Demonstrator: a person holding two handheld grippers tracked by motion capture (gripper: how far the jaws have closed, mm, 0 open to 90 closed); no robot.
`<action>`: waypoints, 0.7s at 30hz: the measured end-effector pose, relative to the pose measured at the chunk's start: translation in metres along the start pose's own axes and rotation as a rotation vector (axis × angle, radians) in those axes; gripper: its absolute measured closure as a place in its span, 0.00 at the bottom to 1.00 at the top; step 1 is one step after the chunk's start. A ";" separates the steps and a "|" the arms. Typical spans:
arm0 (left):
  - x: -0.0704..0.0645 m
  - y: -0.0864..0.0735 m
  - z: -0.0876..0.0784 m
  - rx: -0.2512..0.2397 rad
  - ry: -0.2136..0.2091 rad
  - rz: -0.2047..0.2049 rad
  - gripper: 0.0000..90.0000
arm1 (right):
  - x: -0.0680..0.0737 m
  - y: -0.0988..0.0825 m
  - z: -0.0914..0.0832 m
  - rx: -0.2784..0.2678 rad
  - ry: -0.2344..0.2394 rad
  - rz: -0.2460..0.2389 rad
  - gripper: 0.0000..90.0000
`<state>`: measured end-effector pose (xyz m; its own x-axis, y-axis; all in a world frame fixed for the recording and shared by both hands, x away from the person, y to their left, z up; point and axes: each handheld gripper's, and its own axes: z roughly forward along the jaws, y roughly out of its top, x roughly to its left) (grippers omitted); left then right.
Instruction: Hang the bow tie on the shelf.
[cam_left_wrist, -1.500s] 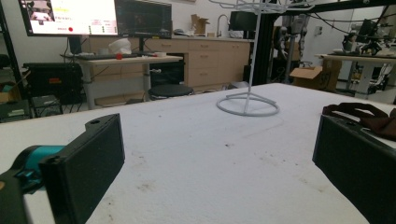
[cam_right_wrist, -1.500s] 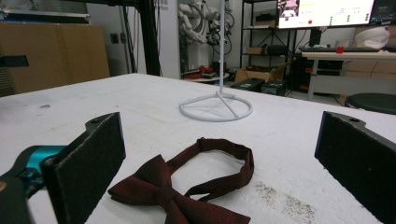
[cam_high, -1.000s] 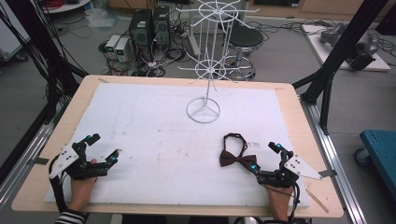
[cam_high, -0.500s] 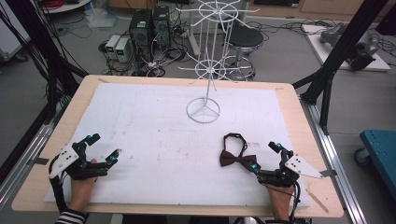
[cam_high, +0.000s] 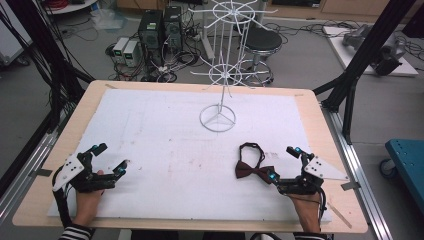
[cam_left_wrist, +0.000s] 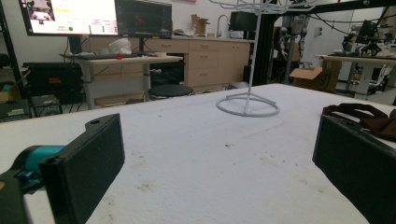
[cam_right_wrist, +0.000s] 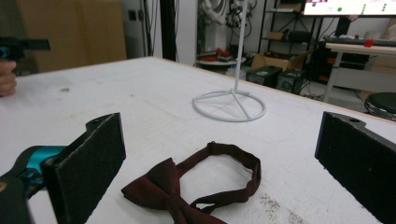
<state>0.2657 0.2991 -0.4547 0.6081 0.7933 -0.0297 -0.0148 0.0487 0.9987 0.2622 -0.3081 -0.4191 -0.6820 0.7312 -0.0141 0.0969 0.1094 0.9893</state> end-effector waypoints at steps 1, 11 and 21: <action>0.000 0.000 0.000 0.000 0.002 -0.001 0.03 | 0.000 0.003 0.001 0.013 0.012 -0.009 0.01; 0.000 0.000 0.000 0.001 0.002 -0.002 0.03 | 0.000 0.028 0.016 0.185 0.139 -0.092 0.01; 0.000 0.000 0.000 0.000 0.002 -0.002 0.03 | -0.003 0.043 0.032 0.312 0.234 -0.152 0.01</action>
<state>0.2658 0.2993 -0.4547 0.6065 0.7944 -0.0317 -0.0137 0.0503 0.9986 0.2914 -0.2844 -0.3806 -0.8482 0.5224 -0.0877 0.1730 0.4297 0.8862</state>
